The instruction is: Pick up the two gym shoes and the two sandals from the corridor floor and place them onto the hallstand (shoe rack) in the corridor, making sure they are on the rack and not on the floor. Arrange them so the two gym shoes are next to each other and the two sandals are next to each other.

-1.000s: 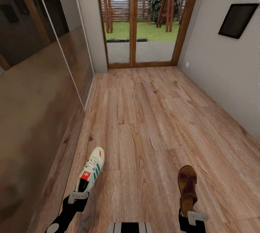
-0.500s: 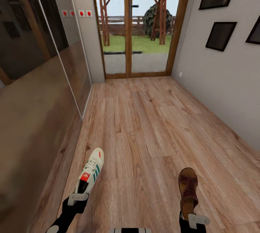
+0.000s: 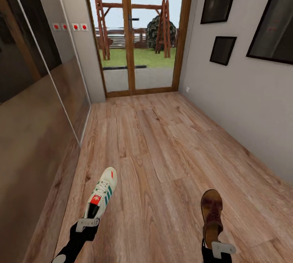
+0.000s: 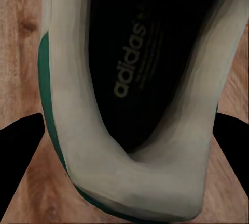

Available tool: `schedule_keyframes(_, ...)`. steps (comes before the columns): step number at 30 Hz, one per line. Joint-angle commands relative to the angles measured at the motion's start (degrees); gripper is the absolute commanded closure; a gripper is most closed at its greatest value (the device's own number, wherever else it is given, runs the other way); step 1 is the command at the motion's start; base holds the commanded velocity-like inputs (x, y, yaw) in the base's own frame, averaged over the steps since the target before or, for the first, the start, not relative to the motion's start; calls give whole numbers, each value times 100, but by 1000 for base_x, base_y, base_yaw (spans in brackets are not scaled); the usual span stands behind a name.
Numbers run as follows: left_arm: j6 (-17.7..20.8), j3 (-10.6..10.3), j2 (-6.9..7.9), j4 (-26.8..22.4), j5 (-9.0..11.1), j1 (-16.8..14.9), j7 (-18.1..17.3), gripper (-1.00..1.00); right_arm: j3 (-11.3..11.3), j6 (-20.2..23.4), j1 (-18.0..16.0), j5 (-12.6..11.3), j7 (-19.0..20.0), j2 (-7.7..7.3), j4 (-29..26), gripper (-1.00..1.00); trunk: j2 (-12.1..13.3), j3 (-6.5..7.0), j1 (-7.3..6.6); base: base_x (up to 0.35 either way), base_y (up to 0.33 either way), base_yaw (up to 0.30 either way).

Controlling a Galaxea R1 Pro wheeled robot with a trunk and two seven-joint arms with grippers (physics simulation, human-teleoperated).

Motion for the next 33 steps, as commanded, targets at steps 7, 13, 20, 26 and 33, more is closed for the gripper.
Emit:
schedule_keyframes(7, -28, 46, -5, 50, -55, 14, -45, 100, 5, 9, -4, 38, -52, 18, 79, 100, 281, 168, -155, 0, 0, -232)
schedule_keyframes(13, -292, 52, -2, 113, -59, 22, -45, 100, 6, 10, -4, 44, -50, 21, 89, 100, 481, 297, -265, 0, 0, -233)
schedule_keyframes(20, -363, 47, 0, 118, -55, 25, -50, 100, 0, 10, -4, 45, -49, 19, 94, 100, 481, 343, -265, 0, 0, -233)
schedule_keyframes(26, -369, 46, -2, 119, -62, 25, -48, 100, 0, 10, -4, 40, -57, 26, 92, 100, 481, 372, -265, 126, -55, -177)
schedule_keyframes(33, -367, 69, 35, 159, -63, 28, -31, 100, 0, 10, -4, 38, -58, 27, 90, 100, 481, 376, -265, 275, -123, -84)
